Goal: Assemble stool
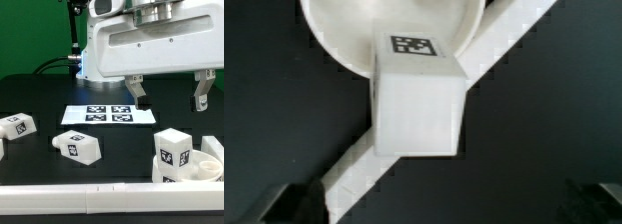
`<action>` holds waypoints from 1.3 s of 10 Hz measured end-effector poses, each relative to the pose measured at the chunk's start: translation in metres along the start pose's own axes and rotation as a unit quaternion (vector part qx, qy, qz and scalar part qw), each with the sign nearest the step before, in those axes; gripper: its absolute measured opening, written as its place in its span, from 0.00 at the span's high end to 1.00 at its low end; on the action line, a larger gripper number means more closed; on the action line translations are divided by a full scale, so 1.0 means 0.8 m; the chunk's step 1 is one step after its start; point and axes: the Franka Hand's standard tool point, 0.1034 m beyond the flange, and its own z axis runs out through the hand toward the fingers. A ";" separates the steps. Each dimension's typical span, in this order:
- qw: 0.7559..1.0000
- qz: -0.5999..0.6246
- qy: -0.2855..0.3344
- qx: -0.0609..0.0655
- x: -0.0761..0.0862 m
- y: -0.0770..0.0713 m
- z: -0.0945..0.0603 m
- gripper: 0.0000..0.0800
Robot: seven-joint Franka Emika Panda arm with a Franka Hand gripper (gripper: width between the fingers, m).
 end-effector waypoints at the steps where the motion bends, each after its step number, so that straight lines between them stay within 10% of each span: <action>1: 0.999 -0.034 0.000 0.000 0.003 0.005 -0.002 0.19; 4: 0.995 -0.101 -0.023 -0.010 0.017 0.060 -0.018 0.19; 8: 0.963 -0.269 -0.006 -0.008 0.019 0.062 -0.016 0.19; 11: 0.873 -0.487 -0.023 -0.024 0.017 0.104 0.027 0.19; 13: 0.866 -0.500 -0.006 -0.021 0.023 0.118 0.023 0.19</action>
Offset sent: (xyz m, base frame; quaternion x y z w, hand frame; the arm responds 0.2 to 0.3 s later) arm -0.0163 -0.0462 0.0235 -0.0106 -0.0627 -0.0607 0.9961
